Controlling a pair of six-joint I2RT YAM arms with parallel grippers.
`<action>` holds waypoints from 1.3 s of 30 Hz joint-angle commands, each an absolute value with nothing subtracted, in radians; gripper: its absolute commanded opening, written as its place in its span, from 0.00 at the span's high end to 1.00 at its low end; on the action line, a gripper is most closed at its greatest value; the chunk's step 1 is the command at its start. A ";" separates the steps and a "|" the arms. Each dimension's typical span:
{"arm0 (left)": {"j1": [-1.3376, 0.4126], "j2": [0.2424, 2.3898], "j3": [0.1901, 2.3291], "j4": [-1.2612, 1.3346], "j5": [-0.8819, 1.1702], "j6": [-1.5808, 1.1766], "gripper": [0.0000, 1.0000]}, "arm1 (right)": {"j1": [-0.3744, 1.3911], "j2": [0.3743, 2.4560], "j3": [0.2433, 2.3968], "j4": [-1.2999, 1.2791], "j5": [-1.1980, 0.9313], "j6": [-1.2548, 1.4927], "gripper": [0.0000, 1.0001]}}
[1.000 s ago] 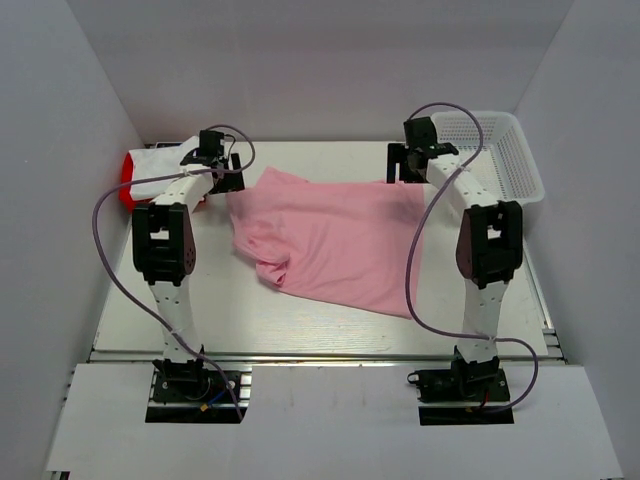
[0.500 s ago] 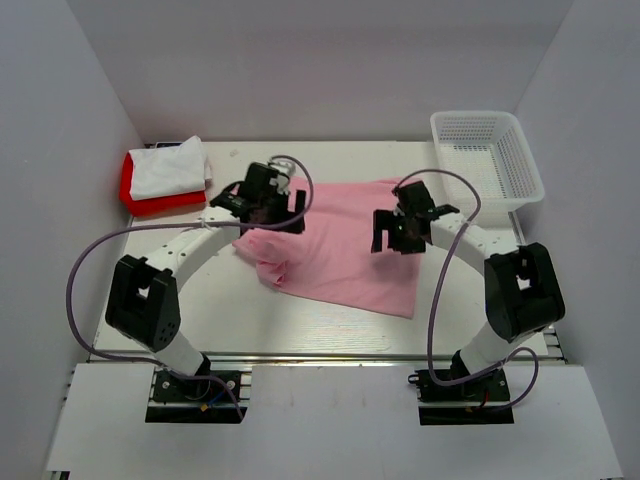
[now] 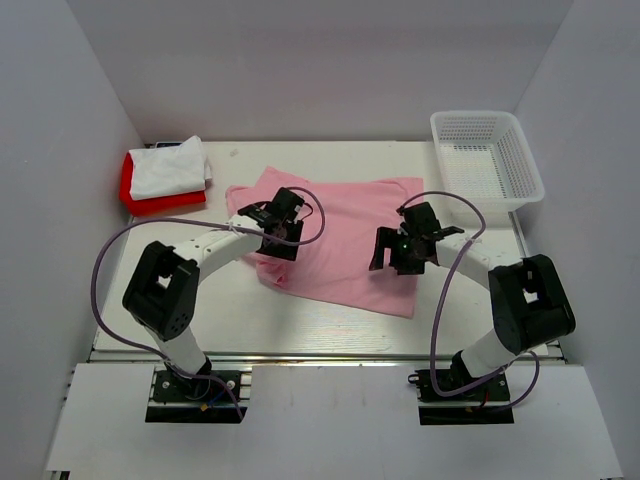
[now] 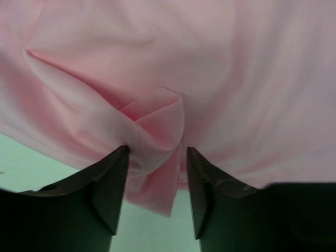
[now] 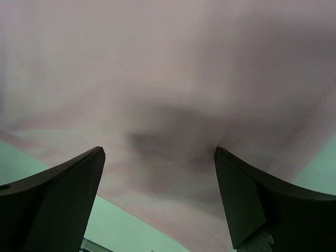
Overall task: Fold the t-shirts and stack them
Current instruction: Flatten out the tshirt
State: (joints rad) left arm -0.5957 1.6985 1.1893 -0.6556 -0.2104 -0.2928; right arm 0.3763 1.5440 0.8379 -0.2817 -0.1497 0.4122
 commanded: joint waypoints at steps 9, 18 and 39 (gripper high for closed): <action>-0.617 1.596 1.137 -0.667 -0.366 -0.373 1.00 | 0.368 1.571 0.804 -0.262 -0.118 0.449 0.10; -0.592 1.355 1.059 -0.963 -0.549 -0.744 1.00 | 0.361 1.592 0.802 -0.314 -0.020 0.465 0.10; -0.583 1.167 0.968 -1.215 -0.503 -1.011 0.00 | 0.318 1.566 0.887 -0.371 0.035 0.406 0.10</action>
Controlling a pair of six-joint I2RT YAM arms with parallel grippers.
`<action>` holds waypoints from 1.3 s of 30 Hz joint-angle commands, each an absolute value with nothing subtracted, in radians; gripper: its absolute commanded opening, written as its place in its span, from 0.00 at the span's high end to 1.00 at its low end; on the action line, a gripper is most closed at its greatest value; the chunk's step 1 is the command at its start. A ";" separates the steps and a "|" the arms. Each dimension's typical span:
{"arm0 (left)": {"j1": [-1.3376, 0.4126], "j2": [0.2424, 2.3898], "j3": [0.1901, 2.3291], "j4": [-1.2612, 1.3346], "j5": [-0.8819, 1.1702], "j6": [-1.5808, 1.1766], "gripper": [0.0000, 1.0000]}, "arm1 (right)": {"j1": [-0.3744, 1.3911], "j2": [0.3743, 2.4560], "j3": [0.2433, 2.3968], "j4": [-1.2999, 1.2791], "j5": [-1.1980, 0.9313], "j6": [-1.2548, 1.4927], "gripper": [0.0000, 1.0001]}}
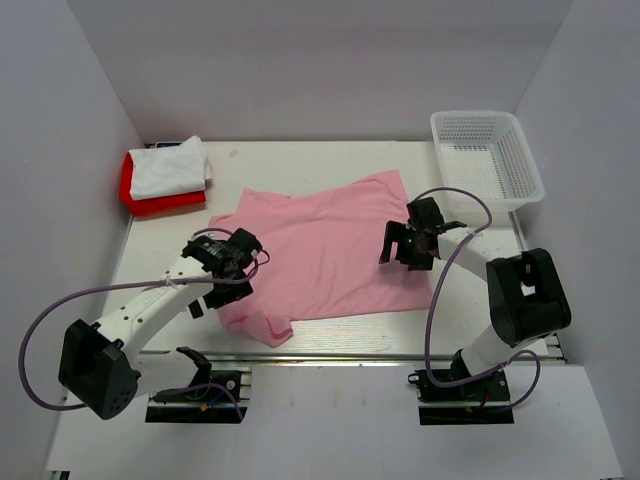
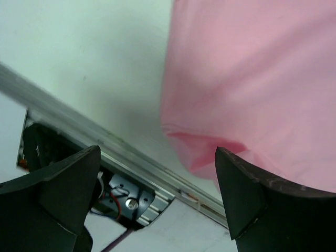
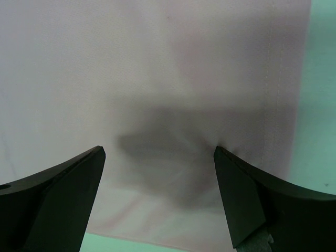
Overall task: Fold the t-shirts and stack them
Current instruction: Flatten out the tshirt
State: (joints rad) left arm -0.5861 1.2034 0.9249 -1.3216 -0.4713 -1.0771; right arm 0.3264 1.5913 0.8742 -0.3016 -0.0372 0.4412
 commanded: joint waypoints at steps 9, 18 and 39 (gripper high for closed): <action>-0.574 1.416 1.069 -0.815 -0.466 -0.680 0.00 | 0.322 1.463 0.933 -0.431 0.193 0.397 0.10; -0.436 1.615 1.072 -0.583 -0.339 -0.539 0.00 | 0.324 1.457 0.905 -0.330 0.022 0.348 0.10; -0.250 2.180 1.640 -0.517 -0.051 -0.293 0.00 | 0.207 1.865 1.237 -0.325 0.055 0.362 0.10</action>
State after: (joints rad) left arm -0.2611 2.1452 1.5795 -0.4671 -0.1299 -0.3439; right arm 0.2203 1.8423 1.1625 -0.2920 0.0132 0.4053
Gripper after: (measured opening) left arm 0.994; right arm 0.904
